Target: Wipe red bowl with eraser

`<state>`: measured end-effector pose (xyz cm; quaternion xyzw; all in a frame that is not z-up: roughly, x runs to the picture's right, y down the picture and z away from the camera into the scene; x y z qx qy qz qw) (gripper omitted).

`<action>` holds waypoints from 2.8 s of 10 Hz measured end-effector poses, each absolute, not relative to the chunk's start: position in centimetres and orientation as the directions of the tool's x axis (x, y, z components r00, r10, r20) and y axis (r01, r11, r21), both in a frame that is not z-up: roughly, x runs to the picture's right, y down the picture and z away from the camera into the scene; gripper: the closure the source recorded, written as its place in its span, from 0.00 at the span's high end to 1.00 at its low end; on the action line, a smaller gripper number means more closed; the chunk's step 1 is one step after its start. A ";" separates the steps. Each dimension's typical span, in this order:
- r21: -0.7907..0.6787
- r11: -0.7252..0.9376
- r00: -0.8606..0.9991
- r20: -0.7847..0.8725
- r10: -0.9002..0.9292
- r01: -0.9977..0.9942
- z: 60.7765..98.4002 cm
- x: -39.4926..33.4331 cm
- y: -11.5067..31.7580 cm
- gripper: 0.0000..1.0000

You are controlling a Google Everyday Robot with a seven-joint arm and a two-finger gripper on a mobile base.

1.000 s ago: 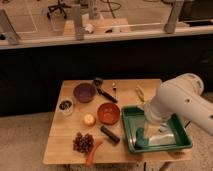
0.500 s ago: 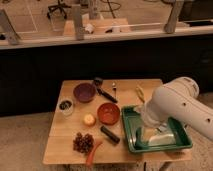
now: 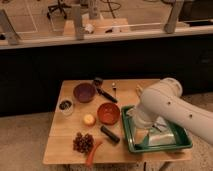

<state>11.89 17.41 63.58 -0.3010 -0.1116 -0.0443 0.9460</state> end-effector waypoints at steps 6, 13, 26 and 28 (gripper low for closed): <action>-0.658 0.741 0.973 0.230 0.030 0.132 68.4 8.1 21.7 0.80; -0.674 0.727 0.971 0.235 0.044 0.130 71.6 6.8 24.1 0.80; -0.661 0.744 0.980 0.195 0.050 0.093 77.3 6.3 28.4 0.40; -0.658 0.749 0.979 0.190 0.068 0.076 77.2 6.1 28.0 0.19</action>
